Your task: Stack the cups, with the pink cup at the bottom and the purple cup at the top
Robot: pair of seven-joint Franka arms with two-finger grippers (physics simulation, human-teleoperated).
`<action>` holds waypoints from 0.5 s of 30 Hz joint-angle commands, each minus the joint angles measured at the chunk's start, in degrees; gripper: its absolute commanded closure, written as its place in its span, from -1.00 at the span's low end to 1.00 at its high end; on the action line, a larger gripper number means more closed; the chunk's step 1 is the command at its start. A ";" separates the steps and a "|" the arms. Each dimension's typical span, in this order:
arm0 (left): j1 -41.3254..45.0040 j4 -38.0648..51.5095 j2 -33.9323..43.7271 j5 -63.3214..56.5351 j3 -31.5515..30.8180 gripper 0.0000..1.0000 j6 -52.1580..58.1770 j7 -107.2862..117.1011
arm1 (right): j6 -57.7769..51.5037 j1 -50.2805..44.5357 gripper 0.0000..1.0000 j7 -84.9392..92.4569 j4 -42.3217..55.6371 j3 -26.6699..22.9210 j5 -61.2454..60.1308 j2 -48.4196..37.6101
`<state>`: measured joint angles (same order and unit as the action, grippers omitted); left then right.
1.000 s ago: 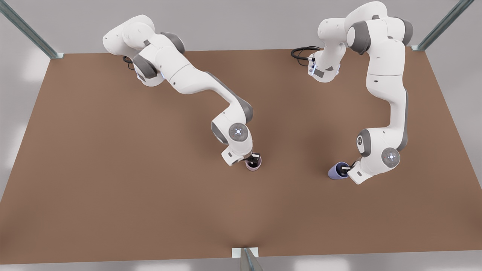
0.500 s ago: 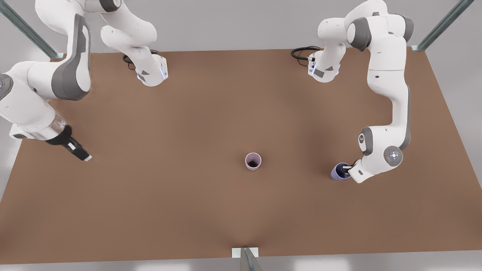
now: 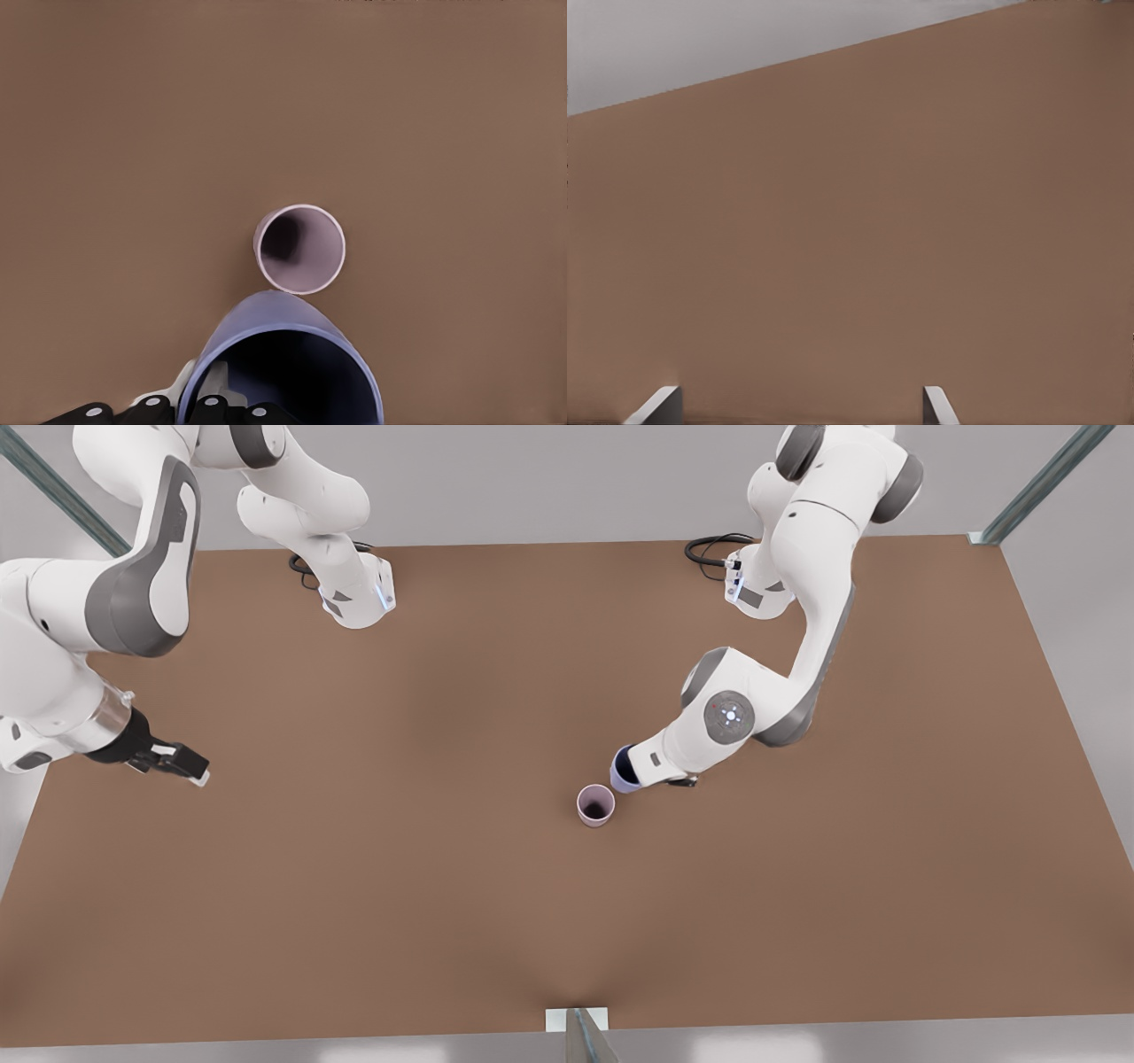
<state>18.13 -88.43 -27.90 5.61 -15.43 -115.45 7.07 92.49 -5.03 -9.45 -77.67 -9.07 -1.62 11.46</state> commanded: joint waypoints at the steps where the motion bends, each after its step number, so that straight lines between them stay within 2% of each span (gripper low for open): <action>1: 1.56 2.99 -1.98 0.19 -0.13 0.57 1.37 35.21 | -0.82 0.11 -1.00 20.08 0.59 -0.07 -0.14 -0.03; 15: 2.61 8.98 -8.23 -0.60 0.40 0.57 -0.39 36.18 | -0.11 0.64 -1.00 20.08 0.59 -0.07 0.13 0.32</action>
<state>20.74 -79.66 -36.04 5.00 -15.11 -115.68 27.88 92.35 -4.43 1.91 -77.11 -9.09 -1.36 11.84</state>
